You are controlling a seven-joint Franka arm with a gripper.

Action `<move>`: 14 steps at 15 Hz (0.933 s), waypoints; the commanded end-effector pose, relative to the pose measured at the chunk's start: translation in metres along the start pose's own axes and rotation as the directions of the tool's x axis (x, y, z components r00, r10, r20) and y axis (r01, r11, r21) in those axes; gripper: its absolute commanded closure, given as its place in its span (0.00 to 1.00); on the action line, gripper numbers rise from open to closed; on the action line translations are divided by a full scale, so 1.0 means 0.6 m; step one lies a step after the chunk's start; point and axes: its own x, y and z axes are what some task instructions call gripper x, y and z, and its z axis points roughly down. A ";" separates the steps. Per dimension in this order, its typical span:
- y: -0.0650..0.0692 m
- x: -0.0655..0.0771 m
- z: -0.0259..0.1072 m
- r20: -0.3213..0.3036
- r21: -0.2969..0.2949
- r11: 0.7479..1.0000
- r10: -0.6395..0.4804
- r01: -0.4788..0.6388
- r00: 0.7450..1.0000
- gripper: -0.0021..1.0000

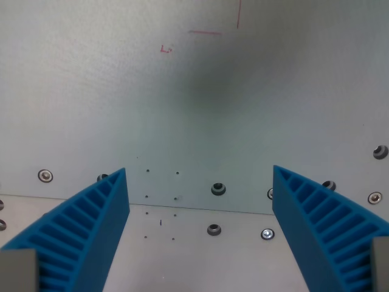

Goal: Rotate around gripper negative x

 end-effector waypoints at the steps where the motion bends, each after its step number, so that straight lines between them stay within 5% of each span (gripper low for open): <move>1: 0.000 0.000 -0.005 -0.006 -0.013 1.000 0.000 0.000 1.000 0.00; 14: 0.000 0.000 -0.005 -0.006 -0.164 0.987 0.000 -0.001 1.000 0.00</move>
